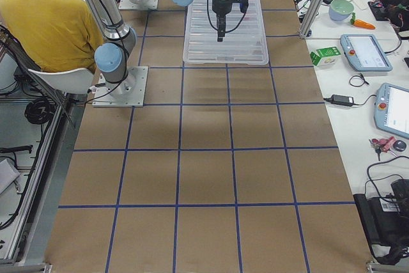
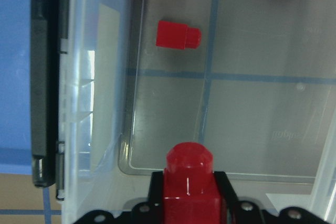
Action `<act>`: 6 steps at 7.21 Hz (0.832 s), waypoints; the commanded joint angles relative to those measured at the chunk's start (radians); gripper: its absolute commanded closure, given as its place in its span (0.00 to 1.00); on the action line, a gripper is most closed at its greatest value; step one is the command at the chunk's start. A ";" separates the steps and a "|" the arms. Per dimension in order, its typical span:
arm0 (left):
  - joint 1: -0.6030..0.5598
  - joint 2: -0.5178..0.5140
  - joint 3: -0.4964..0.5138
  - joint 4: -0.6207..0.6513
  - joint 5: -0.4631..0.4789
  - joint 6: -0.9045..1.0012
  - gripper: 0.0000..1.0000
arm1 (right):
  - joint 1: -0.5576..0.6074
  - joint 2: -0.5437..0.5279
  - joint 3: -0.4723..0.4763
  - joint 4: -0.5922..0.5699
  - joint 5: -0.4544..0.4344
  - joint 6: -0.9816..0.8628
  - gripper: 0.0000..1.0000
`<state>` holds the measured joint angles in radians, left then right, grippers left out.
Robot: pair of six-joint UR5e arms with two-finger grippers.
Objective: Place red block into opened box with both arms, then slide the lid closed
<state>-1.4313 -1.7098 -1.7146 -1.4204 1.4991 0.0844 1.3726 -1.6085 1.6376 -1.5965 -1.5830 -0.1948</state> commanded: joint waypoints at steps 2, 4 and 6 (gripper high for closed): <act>-0.008 -0.040 -0.170 0.226 -0.002 0.011 1.00 | 0.000 0.001 0.008 0.000 -0.002 0.000 0.00; -0.009 -0.068 -0.212 0.280 0.000 0.015 1.00 | 0.000 -0.001 0.013 0.001 -0.003 0.000 0.00; -0.023 -0.080 -0.214 0.287 0.006 0.012 1.00 | 0.000 0.001 0.015 0.001 -0.008 -0.008 0.00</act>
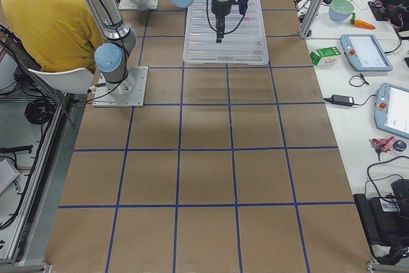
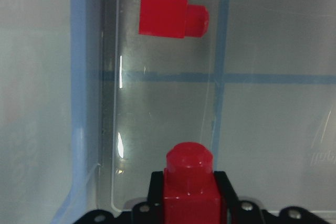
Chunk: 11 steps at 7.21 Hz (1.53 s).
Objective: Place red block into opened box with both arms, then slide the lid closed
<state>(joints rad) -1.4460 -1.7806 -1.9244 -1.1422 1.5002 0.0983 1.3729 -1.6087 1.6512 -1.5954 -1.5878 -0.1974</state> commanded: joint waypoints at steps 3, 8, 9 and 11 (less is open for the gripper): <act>-0.027 -0.052 -0.018 0.094 0.043 0.020 1.00 | 0.000 0.001 0.002 0.000 -0.003 -0.007 0.00; -0.028 -0.086 -0.056 0.148 0.045 0.021 0.57 | 0.000 0.004 0.002 -0.001 -0.006 -0.013 0.00; -0.028 -0.088 -0.054 0.150 0.043 0.017 0.07 | 0.000 0.004 0.002 -0.001 -0.006 -0.013 0.00; -0.028 -0.063 -0.041 0.154 0.046 0.012 0.00 | 0.000 0.009 0.002 -0.001 -0.008 -0.013 0.00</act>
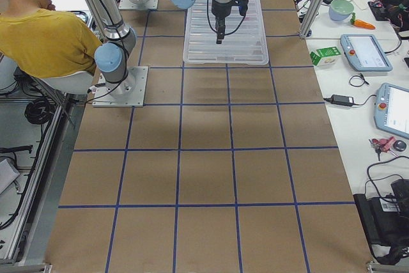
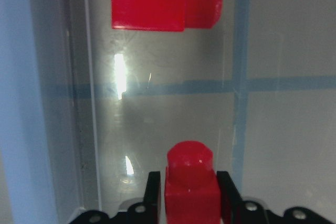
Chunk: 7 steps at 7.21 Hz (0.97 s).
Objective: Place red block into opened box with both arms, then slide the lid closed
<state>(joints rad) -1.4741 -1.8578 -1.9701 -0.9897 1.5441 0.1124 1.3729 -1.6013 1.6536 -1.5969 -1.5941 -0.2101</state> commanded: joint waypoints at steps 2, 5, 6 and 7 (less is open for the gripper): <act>-0.006 0.067 0.049 -0.041 0.052 0.001 0.00 | -0.005 0.006 0.000 -0.003 -0.004 0.000 0.00; -0.021 0.201 0.303 -0.462 0.047 -0.005 0.00 | -0.026 0.024 0.000 -0.021 -0.007 -0.002 0.00; -0.067 0.263 0.373 -0.543 0.051 -0.026 0.00 | -0.072 0.059 0.000 -0.028 -0.003 -0.029 0.00; -0.105 0.310 0.414 -0.576 0.056 -0.028 0.00 | -0.116 0.069 -0.002 -0.029 -0.001 -0.093 0.00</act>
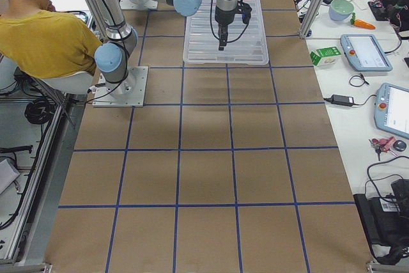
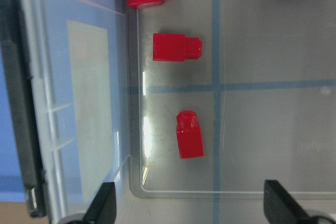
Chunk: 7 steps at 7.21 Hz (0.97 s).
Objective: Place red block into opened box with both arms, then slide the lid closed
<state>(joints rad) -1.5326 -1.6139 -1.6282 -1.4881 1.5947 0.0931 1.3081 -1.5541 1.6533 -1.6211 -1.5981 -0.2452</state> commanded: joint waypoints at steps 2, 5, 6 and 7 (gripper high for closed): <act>-0.041 0.068 0.085 -0.084 0.002 0.003 0.00 | -0.098 0.058 -0.001 -0.008 0.001 -0.101 0.00; -0.027 0.066 0.080 -0.081 0.005 0.004 0.00 | -0.153 0.110 0.000 -0.030 0.003 -0.175 0.00; -0.023 0.068 0.080 -0.081 0.002 0.007 0.00 | -0.167 0.132 0.000 -0.034 0.004 -0.187 0.00; -0.021 0.063 0.090 -0.080 0.001 0.007 0.00 | -0.167 0.134 0.000 -0.034 0.007 -0.184 0.00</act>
<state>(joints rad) -1.5568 -1.5490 -1.5446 -1.5691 1.5974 0.0987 1.1500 -1.4320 1.6536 -1.6535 -1.5939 -0.4227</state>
